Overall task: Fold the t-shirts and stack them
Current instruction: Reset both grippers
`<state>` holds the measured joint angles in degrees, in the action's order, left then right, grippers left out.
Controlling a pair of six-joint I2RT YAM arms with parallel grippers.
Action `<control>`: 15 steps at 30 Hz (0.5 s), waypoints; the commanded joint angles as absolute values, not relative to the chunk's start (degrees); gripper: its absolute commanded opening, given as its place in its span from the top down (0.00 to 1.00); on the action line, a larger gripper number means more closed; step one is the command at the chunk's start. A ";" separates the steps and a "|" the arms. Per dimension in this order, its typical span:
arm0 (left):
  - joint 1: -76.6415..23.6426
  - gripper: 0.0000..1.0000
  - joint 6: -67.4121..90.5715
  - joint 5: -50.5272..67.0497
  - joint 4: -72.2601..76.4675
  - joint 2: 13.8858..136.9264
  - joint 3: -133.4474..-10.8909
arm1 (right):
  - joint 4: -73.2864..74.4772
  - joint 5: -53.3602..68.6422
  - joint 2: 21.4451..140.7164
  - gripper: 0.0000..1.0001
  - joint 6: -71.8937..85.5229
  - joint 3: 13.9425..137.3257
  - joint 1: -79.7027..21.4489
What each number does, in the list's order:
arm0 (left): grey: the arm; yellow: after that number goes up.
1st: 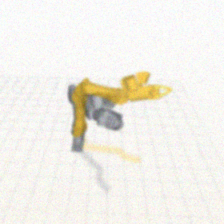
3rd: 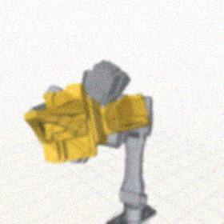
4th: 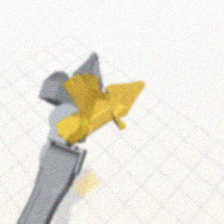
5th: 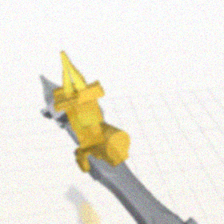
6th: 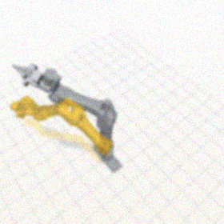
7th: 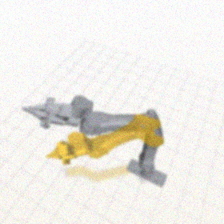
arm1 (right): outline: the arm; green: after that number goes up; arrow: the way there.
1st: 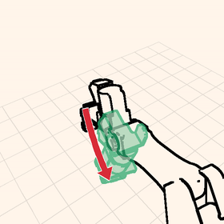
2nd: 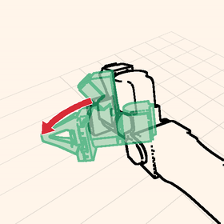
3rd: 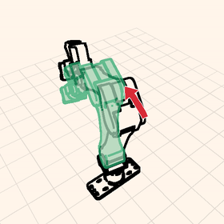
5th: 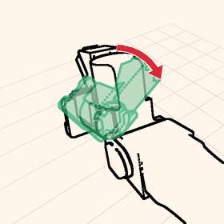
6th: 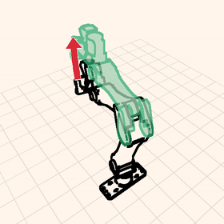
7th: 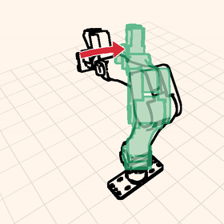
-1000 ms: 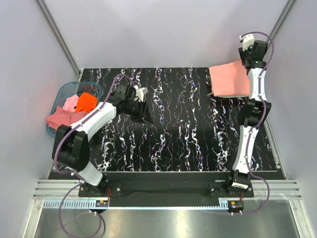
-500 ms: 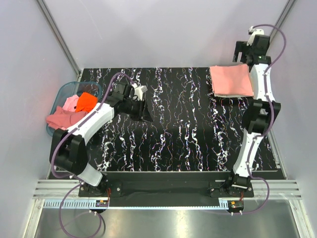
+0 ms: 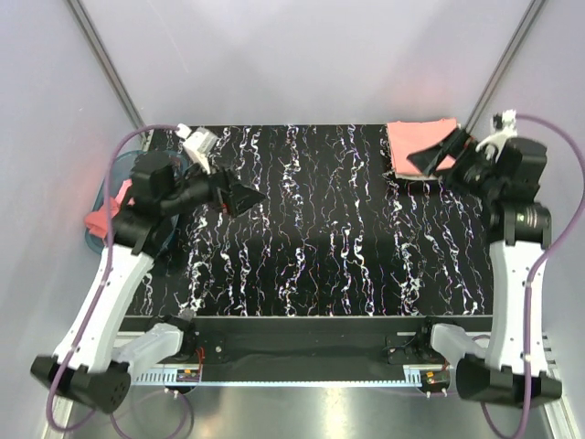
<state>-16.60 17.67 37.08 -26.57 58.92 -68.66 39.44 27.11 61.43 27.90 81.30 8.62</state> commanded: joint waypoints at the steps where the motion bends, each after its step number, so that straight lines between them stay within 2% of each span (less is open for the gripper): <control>1: -16.70 0.01 17.14 36.56 -24.17 54.24 -67.68 | 43.77 31.55 55.92 0.00 31.73 74.02 8.35; 7: -16.61 0.01 17.93 34.81 -25.22 45.80 -60.48 | 45.61 35.06 44.03 0.00 32.87 61.80 8.35; 10: -16.70 0.01 18.37 33.05 -25.84 42.63 -57.23 | 45.70 36.21 40.44 0.00 31.65 59.51 8.35; 15: -16.61 0.01 18.37 32.35 -26.63 39.82 -54.49 | 46.67 30.68 38.06 0.00 28.74 60.02 8.35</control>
